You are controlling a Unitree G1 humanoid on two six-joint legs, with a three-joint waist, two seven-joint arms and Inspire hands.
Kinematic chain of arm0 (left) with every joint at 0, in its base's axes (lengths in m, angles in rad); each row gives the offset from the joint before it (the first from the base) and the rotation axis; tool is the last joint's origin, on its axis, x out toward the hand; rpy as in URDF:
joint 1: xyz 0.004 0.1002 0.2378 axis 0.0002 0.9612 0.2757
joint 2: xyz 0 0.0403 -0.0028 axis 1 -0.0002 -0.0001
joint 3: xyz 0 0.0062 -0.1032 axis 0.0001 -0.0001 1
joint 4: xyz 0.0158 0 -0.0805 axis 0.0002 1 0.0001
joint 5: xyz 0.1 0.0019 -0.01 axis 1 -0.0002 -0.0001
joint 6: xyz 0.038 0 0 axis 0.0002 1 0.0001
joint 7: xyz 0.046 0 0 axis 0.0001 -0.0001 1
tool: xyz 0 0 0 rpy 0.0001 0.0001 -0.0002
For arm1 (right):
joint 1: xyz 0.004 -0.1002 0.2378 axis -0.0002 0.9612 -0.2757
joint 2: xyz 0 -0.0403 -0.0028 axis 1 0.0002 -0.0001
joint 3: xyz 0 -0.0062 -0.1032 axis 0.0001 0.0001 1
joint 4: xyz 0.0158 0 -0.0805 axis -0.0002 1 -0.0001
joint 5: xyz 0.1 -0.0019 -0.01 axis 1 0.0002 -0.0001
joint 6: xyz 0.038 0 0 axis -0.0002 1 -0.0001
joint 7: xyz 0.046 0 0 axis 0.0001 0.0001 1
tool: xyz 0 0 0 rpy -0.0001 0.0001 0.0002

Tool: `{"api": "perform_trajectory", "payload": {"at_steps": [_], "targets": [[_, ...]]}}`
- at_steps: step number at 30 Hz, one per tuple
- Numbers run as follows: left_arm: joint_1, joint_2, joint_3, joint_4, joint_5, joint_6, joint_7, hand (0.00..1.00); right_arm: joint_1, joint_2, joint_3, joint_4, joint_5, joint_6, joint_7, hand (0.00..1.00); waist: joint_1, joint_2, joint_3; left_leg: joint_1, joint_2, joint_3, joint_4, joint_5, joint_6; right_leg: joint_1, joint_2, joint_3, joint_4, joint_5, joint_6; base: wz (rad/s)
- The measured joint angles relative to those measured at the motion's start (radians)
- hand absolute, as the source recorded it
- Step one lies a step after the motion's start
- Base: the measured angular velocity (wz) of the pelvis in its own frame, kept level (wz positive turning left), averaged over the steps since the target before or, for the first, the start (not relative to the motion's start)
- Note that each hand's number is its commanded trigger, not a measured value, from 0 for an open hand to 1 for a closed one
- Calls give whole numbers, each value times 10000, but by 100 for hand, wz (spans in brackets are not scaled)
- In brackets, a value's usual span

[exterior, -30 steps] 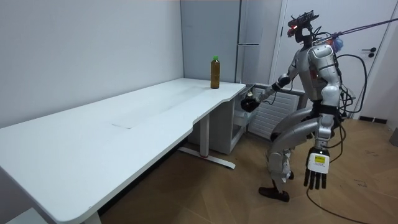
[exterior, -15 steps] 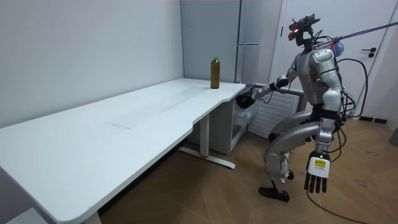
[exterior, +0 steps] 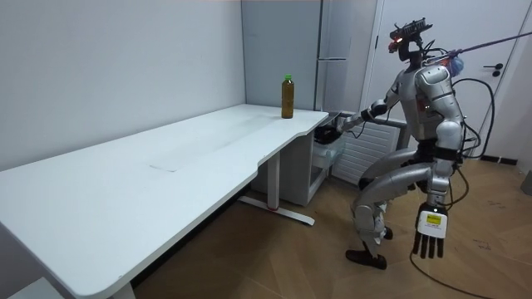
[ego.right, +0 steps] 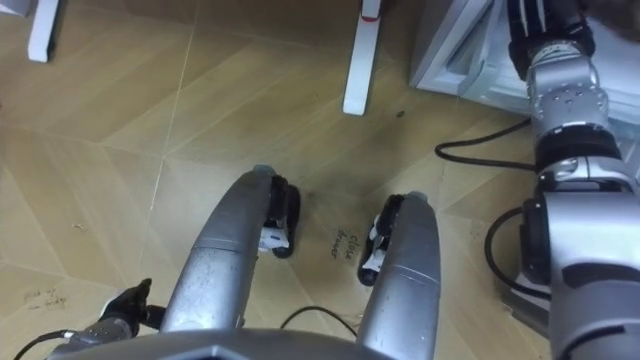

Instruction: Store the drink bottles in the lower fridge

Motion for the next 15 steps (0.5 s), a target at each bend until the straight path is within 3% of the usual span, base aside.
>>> {"api": "perform_trajectory", "payload": {"at_steps": [15], "targets": [[186,236,-171,-673,-350,261,-488,0,93,-1,-1,7,181,1,3,0,-64,32,-23,172,-5,-1,-2,28,-52,198,13,6,37,-55,48,1]]}}
